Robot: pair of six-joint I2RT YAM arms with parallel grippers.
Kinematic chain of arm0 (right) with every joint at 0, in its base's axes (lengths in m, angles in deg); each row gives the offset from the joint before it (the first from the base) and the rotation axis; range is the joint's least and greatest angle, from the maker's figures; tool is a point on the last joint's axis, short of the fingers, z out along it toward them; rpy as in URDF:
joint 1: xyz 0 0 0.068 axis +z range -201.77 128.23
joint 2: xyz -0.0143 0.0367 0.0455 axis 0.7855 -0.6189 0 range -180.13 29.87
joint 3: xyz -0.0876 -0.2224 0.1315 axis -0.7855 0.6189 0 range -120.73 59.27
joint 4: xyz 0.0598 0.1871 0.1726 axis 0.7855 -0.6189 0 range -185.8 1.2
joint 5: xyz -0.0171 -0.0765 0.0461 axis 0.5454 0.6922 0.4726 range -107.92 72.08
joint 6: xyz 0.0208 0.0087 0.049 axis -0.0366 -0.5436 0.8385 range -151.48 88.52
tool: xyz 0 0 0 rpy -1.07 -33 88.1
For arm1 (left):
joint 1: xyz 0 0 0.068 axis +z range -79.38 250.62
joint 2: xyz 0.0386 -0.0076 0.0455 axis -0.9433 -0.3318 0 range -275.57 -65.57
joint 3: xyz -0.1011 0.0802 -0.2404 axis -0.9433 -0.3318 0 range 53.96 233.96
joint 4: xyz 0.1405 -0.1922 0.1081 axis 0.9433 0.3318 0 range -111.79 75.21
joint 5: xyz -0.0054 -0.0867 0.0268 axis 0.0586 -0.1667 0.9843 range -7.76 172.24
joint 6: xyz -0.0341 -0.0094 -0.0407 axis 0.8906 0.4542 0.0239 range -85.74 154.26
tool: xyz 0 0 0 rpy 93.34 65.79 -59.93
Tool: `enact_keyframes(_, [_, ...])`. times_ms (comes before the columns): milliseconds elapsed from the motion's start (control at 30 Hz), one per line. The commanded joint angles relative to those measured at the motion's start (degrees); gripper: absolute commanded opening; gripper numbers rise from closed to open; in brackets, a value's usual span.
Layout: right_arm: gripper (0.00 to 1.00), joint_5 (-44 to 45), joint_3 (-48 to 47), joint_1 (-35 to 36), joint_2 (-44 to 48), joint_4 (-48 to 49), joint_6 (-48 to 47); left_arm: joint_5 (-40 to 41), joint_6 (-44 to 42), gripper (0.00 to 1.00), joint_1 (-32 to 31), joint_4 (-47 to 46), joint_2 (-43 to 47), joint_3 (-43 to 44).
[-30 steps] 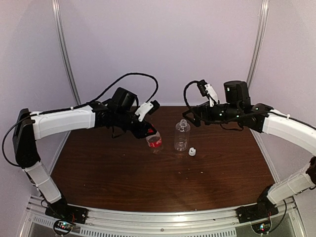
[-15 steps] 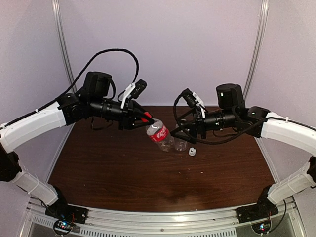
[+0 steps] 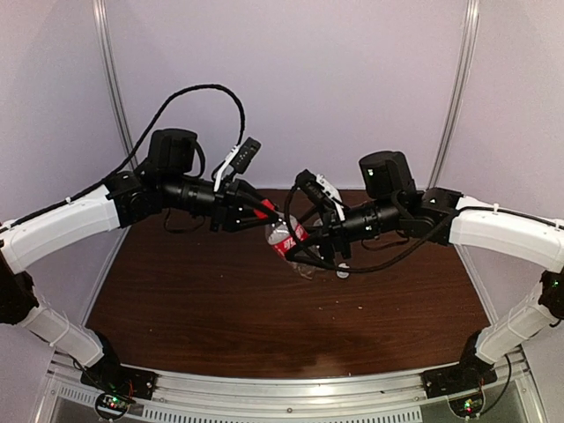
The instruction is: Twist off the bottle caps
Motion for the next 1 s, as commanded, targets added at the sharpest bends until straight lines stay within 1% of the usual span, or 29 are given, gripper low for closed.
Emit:
enact_keyframes(0, [0.92, -0.2, -2.3, 1.2, -1.4, -0.7, -1.2, -2.1, 1.9, 0.16, 0.2, -4.4, 1.0, -0.7])
enact_keyframes(233, [0.81, -0.4, -3.8, 1.9, -3.3, -1.5, -2.0, -2.1, 2.1, 0.16, 0.2, -4.7, 0.7, -0.8])
enact_keyframes(300, [0.76, -0.5, -3.7, 1.9, -3.4, -1.3, -2.1, -2.0, 2.1, 0.16, 0.2, -4.7, 0.8, -0.8])
enact_keyframes(333, [0.72, -0.7, -3.6, 1.9, -3.4, -1.0, -2.0, -2.0, 2.2, 0.16, 0.2, -4.8, 0.8, -0.8])
enact_keyframes(433, [0.64, -1.6, -2.8, 1.9, -3.4, 0.7, -1.4, -1.9, 2.1, 0.2, 0.2, -5.4, 0.9, -1.2])
enact_keyframes(533, [0.58, -2.1, -1.9, 1.9, -3.0, 2.2, -0.7, -1.9, 2.2, 0.23, 0.2, -6.2, 1.1, -1.7])
enact_keyframes(633, [0.52, -2.3, -0.4, 1.9, -2.1, 3.9, 0.0, -1.9, 2.4, 0.26, 0.2, -7.0, 1.5, -2.3])
enact_keyframes(733, [0.49, -2.8, 0.7, 1.9, -1.1, 5.9, 0.3, -1.9, 3.0, 0.3, 0.2, -8.4, 1.7, -3.0])
enact_keyframes(767, [0.48, -3.2, 1.0, 1.9, -0.9, 6.5, 1.1, -2.1, 3.4, 0.33, 0.3, -9.3, 1.8, -3.3])
enact_keyframes(833, [0.46, -4.5, 1.6, 1.9, -0.8, 7.9, 2.8, -2.3, 4.7, 0.43, 0.2, -12.1, 2.0, -4.2])
enact_keyframes(900, [0.43, -5.9, 2.4, 1.9, -0.8, 10.0, 4.2, -2.1, 6.1, 0.55, 0.2, -16.4, 2.6, -6.0])
enact_keyframes(967, [0.42, -6.6, 3.2, 1.9, -0.6, 11.7, 5.3, -1.5, 7.3, 0.72, 0.2, -20.2, 3.6, -7.8])
